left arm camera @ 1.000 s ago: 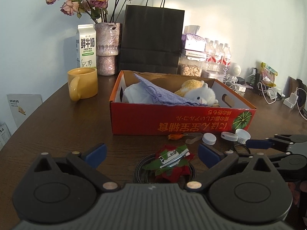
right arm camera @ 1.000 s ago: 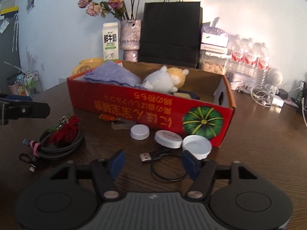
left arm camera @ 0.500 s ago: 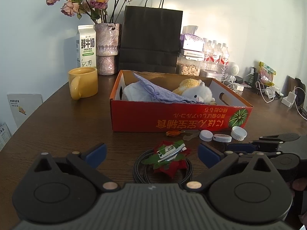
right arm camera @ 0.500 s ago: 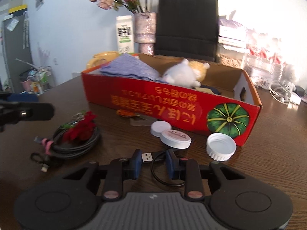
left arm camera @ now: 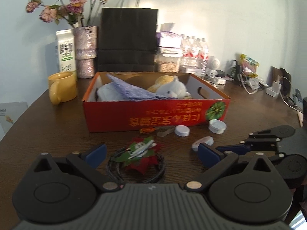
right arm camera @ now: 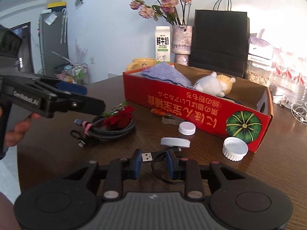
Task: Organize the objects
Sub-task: 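Grasp the white round cap with the left tool while the right tool grasps the USB cable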
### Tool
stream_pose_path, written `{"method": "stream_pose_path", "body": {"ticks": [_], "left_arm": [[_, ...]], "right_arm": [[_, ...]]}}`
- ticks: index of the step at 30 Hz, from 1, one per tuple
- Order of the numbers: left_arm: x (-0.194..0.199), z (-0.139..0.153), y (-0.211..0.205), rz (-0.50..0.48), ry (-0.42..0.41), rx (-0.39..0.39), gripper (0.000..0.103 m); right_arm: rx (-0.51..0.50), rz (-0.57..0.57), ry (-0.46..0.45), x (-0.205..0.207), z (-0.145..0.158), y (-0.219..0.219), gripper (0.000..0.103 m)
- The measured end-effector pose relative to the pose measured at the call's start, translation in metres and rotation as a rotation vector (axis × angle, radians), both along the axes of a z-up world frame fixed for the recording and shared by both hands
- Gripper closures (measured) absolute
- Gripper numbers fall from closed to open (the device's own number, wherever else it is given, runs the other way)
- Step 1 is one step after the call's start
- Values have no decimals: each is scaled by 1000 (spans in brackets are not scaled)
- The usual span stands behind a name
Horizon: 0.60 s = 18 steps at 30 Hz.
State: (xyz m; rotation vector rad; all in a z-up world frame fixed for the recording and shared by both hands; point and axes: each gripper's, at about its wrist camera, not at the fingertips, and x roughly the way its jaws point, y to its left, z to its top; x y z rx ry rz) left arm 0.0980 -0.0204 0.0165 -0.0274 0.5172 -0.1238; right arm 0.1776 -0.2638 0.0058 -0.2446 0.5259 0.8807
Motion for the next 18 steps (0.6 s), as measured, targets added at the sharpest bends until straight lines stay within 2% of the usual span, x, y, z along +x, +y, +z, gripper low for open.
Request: {"method": "stream_pose_path", "body": {"ticks": [1, 4, 9, 12, 18], "left_arm": [[0, 0, -5, -17, 1, 4, 2], [2, 0, -19, -78, 5, 9, 18], [9, -4, -42, -181, 26, 21, 63], [16, -8, -54, -204, 39, 26, 66], [38, -13, -73, -209, 61, 44, 66]], "right_arm": [[-3, 1, 0, 1, -1, -1, 77], [-15, 4, -1, 2, -1, -3, 77], [-50, 8, -3, 7, -4, -6, 77], [-87, 14, 6, 11, -7, -5, 77], [-91, 59, 6, 19, -8, -9, 77]]}}
